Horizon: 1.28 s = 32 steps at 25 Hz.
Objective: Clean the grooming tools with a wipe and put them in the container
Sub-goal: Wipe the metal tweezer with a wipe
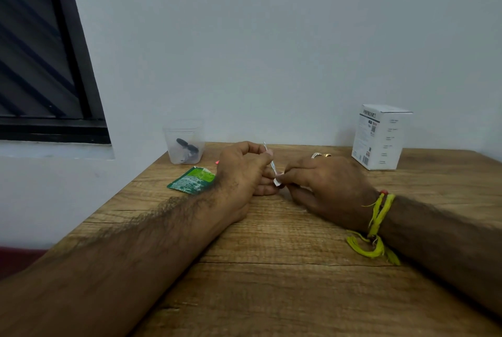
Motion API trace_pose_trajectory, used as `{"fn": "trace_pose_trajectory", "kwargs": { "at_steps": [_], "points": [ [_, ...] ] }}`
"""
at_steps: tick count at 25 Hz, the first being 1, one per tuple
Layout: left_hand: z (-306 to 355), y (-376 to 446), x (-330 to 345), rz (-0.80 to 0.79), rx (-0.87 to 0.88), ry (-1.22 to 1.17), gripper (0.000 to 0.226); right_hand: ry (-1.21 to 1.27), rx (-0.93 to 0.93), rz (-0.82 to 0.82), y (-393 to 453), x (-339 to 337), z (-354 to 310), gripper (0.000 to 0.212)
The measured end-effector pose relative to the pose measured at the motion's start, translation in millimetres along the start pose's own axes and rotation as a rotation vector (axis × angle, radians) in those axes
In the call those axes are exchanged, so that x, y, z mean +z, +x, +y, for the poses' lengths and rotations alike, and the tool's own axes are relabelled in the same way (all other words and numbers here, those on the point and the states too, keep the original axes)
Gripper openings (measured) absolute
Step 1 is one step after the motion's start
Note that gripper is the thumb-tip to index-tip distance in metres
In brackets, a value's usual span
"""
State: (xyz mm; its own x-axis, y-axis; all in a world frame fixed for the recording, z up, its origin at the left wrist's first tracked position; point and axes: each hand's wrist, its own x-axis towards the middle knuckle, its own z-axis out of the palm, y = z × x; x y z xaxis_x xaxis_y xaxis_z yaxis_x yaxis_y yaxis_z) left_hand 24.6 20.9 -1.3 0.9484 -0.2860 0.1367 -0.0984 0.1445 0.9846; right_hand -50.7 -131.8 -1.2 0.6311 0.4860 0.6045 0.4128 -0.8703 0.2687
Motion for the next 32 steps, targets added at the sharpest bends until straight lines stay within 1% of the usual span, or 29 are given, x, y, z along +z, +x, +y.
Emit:
{"fn": "trace_pose_trajectory", "kwargs": {
  "at_steps": [4,5,6,9,10,11,13,15,18,21,27,30,32],
  "points": [
    [2,-2,1,0.003,0.014,-0.018,0.01,0.033,0.022,-0.059,0,4,0,0.016],
    [2,-3,1,-0.001,0.021,-0.029,0.011,0.064,0.04,-0.053,-1,5,0,0.016],
    [3,-3,1,-0.006,0.03,-0.039,0.012,0.132,0.074,0.005,-1,6,1,0.015],
    [4,-4,0,-0.013,0.05,-0.056,0.011,0.382,0.26,0.361,-1,10,10,0.015],
    [3,-4,0,-0.008,0.058,-0.061,0.011,0.409,0.324,0.434,0,11,12,0.014],
    [3,-3,1,-0.003,0.067,-0.066,0.01,0.416,0.375,0.467,1,12,14,0.014],
    [2,-3,4,0.004,0.076,-0.03,0.009,0.416,0.426,0.465,2,14,15,0.013],
    [1,-3,7,-0.006,0.069,0.059,0.01,0.43,0.431,0.436,2,15,14,0.013],
    [-2,-5,10,-0.076,0.069,0.139,0.018,0.421,0.403,0.423,2,14,13,0.013],
    [-4,-9,11,-0.16,0.108,0.189,0.021,0.36,0.401,0.46,2,12,12,0.011],
    [-3,-11,8,-0.211,0.131,0.119,0.017,0.177,0.302,0.394,4,13,12,0.005],
    [-1,-14,7,-0.214,0.155,0.072,0.009,0.135,0.27,0.405,5,13,12,0.005],
    [-1,-15,7,-0.202,0.163,0.056,0.004,0.106,0.228,0.378,5,13,11,0.008]
  ]
}}
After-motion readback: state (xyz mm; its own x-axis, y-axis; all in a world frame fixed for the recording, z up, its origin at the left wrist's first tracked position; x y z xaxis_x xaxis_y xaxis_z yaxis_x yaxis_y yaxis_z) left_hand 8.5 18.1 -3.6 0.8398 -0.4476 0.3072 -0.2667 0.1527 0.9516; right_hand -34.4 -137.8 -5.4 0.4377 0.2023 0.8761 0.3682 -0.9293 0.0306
